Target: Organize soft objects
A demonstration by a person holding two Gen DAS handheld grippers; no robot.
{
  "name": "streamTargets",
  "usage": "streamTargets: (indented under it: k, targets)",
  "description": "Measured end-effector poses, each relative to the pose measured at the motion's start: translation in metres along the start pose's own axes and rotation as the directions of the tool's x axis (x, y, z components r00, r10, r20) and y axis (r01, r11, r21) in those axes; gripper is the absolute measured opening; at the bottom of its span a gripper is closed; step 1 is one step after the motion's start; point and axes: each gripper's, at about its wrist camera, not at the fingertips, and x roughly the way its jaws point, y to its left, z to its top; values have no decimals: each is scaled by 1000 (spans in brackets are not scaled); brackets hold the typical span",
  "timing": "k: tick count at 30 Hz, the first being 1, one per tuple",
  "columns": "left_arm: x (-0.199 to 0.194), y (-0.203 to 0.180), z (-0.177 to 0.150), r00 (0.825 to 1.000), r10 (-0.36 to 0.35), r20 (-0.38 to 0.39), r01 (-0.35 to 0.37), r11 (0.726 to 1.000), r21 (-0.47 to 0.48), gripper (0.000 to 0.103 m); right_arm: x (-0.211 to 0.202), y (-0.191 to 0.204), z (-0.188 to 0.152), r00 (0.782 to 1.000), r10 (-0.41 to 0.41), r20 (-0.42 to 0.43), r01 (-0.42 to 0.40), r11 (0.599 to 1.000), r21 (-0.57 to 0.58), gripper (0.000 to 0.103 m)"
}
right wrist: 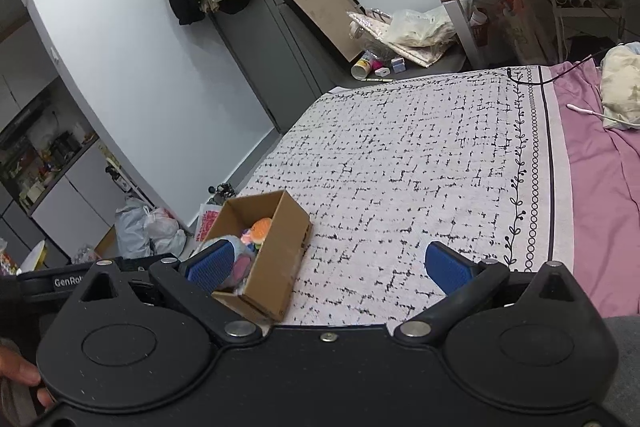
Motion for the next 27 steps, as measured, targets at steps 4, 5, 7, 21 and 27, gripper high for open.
streamTargets:
  k: [4,5,7,21,27]
  targets:
    - [-2,0,-6,1000,-7,1,7,1000,17,101,-4,-3,-7,1000,3,7,-3,1000,-28,103]
    - [-3,0,-8,1000,-10,6,9,1000,24,101,-5,-4,-8,1000,3,6,-3,999,-32,103]
    - [-4,-1,-10,1000,-13,11,13,999,35,101,-5,-7,-9,1000,-1,0,1,999,-35,103]
    - [-4,-1,-17,1000,9,0,-9,998,59,101,-8,-13,-22,1000,9,-9,-9,998,-62,103]
    - [-3,-2,-18,1000,16,-4,-15,998,67,101,-6,-11,-23,1000,2,-22,-4,997,-74,103]
